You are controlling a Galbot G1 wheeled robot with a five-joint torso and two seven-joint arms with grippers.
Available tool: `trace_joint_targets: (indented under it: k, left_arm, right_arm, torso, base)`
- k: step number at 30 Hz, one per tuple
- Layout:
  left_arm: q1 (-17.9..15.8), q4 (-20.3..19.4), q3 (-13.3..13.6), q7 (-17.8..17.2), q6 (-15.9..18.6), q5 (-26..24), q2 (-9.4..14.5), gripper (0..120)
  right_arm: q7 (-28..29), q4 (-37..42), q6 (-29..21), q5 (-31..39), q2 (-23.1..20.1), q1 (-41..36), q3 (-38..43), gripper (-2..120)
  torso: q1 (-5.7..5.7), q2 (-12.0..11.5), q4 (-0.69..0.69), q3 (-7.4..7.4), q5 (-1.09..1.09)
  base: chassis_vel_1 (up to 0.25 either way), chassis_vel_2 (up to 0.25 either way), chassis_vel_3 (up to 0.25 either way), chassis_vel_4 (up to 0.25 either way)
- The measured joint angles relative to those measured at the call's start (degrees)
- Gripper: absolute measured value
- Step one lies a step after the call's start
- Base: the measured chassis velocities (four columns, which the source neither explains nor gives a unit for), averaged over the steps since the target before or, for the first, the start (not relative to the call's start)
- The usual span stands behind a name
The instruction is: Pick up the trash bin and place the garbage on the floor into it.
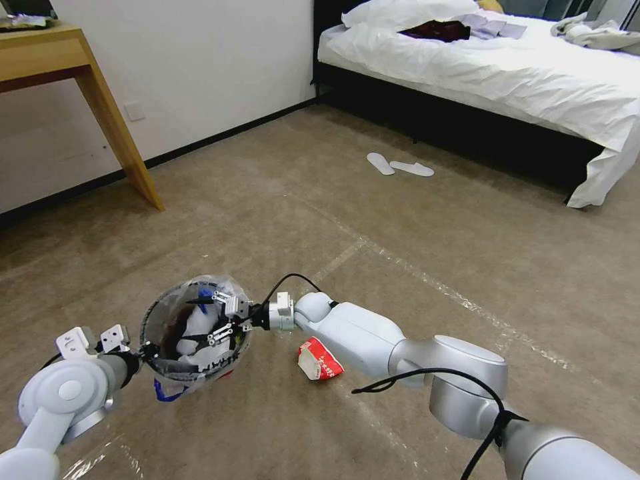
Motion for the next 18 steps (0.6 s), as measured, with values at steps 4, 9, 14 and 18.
trace_joint_targets:
  k: [4,9,14,18]
  left_arm:
    - [-0.3,0.1,0.0,0.1,0.0,-0.1,0.2,1]
    - [-0.8,0.3,0.1,-0.1,0.0,-0.5,0.3,1]
    - [-0.5,0.6,-0.3,-0.1,0.0,-0.6,0.4,1]
    - [-0.3,0.7,-0.9,-0.2,0.0,-1.1,0.7,1]
  right_arm:
    - [-0.1,0.6,0.0,-0.1,0.0,0.3,-0.4,100]
    - [0.4,1.1,0.1,-0.1,0.0,0.3,-0.3,100]
    - [1.7,5.5,0.5,0.0,0.0,1.0,2.8,100]
    - [5.6,13.0,0.2,0.5,-0.7,2.6,8.0,100]
  torso:
    - [0.0,0.0,0.01,0.0,0.0]
    - [0.0,0.0,-0.01,0.0,0.0]
    - [0.0,0.0,-0.01,0.0,0.0]
    - [0.0,0.0,0.03,0.0,0.0]
  base:
    - [0.0,0.0,0.0,0.0]
    - [0.0,0.0,0.0,0.0]
    - [0.0,0.0,0.0,0.0]
    - [0.0,0.0,0.0,0.0]
